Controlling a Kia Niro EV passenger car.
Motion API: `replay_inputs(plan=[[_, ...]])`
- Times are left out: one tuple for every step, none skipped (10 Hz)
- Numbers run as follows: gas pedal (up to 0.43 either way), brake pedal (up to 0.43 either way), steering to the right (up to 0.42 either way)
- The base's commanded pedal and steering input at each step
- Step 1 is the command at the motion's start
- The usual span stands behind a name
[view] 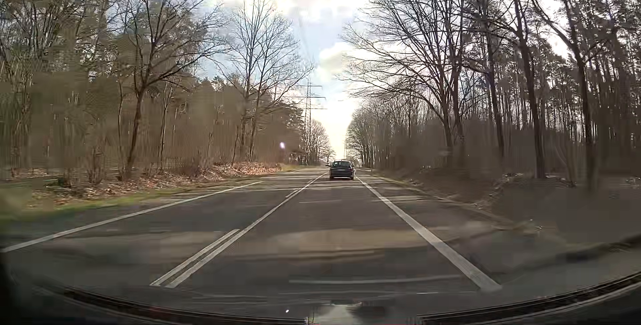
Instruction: Follow the waypoints while adhering to traffic rules and regulations
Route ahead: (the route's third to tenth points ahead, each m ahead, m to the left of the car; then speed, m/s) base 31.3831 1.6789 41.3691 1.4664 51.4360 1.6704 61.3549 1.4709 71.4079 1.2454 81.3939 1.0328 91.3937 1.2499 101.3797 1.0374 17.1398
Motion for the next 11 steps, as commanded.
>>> replay_inputs(plan=[[0.118, 0.000, 0.003], [0.118, 0.000, 0.003], [0.118, 0.000, 0.003], [0.118, 0.000, 0.003], [0.118, 0.000, 0.003], [0.118, 0.000, 0.003], [0.118, 0.000, 0.003], [0.118, 0.000, 0.003], [0.118, 0.000, 0.003], [0.118, 0.000, 0.003], [0.118, 0.000, 0.003]])
